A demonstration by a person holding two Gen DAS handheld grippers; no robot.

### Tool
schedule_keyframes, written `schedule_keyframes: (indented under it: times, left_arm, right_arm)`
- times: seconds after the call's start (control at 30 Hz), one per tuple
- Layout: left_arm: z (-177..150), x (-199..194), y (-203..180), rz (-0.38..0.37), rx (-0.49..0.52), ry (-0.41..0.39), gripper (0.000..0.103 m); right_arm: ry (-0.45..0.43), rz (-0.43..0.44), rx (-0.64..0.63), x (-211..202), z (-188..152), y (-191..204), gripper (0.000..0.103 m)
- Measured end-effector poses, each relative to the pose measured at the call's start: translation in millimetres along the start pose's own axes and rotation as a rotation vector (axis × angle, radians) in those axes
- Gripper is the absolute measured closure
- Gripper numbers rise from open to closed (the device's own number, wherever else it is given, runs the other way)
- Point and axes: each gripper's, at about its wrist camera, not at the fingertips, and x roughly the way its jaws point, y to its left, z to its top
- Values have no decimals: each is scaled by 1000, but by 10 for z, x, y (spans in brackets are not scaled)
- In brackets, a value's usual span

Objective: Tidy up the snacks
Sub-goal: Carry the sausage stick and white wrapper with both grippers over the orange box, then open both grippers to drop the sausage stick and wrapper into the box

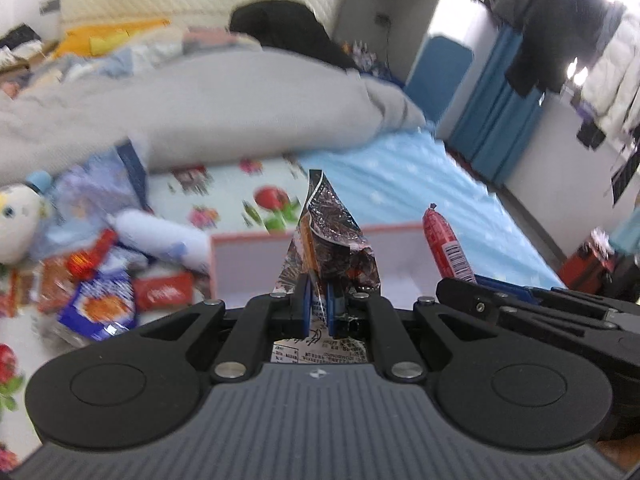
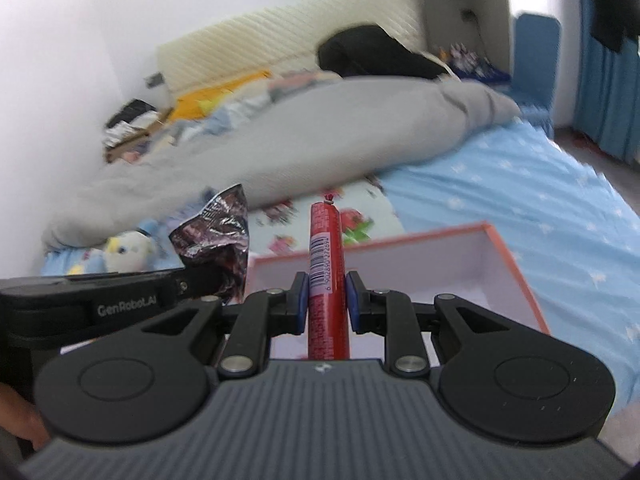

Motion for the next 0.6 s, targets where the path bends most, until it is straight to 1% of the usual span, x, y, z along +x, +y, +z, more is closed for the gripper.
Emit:
schedule_keyframes:
  times: [0.13,0.3,0.4,0.53,0.57,0.6]
  left_arm:
    - [-154,384,-136,-7,12,80,94]
    - [-321,791,-164,-11,9,164,93]
    - [-387,965,-148,-18,3,199,93]
    - [-433,1074,-161,-10,15,221,93]
    - [-433,1093,-162,-2,17,231,85]
    - [-436,1117,-160,-4,16,241,62]
  right_arm:
    - [69,-30,34,201,-172,-245,80]
    - [156,-57,81,462,-381,-474,80]
    - [191,-64,99,577,-470,-597,80]
    - [218,-74,138,664,-533,-719,79]
    - [216,-77,148,665,-541,-743,79]
    - [218,-79,157,661,-545,-762,79]
